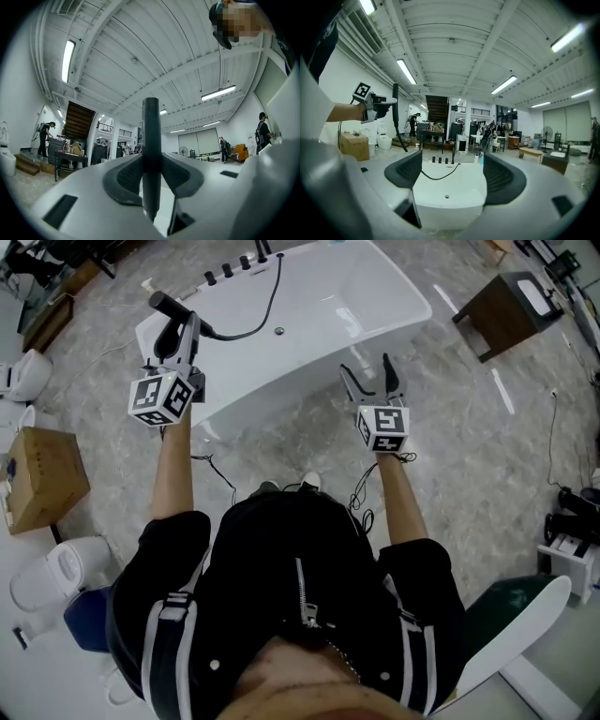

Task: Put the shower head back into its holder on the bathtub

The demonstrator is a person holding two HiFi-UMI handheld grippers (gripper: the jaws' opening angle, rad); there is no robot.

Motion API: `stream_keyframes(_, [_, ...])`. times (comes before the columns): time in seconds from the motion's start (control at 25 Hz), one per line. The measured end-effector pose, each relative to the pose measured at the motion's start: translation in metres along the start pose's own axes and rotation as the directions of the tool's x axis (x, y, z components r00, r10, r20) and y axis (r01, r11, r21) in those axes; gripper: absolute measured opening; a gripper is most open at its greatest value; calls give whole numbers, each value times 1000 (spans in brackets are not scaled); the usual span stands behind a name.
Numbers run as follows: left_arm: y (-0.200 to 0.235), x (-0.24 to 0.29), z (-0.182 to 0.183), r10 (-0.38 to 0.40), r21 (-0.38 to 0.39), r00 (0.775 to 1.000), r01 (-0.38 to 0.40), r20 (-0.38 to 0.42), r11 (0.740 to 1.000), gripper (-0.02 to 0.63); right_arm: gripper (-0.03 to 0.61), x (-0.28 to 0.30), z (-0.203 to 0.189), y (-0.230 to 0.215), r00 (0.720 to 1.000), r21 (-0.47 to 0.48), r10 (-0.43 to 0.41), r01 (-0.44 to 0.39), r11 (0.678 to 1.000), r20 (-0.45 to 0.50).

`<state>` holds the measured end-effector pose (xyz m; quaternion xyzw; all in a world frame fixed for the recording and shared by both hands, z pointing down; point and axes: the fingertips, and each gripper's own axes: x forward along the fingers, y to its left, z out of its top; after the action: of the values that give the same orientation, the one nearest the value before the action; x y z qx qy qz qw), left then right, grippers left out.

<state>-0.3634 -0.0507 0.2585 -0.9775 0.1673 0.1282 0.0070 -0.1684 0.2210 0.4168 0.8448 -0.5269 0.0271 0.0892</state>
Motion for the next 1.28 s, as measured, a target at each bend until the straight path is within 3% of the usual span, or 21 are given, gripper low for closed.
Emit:
stream_keyframes(0.32, [-25, 27, 9, -10, 11, 1000, 10, 4, 1000, 133, 407, 11, -19, -21, 999, 12, 42, -42, 999, -24])
stream_keyframes(0.64, [-34, 87, -9, -31, 14, 999, 31, -13, 999, 133, 407, 60, -30, -49, 997, 5, 72, -72, 997, -37])
stream_keyframes(1.28, [36, 242, -60, -7, 16, 999, 8, -45, 1000, 133, 407, 282, -26, -81, 967, -37, 237, -241, 970, -91])
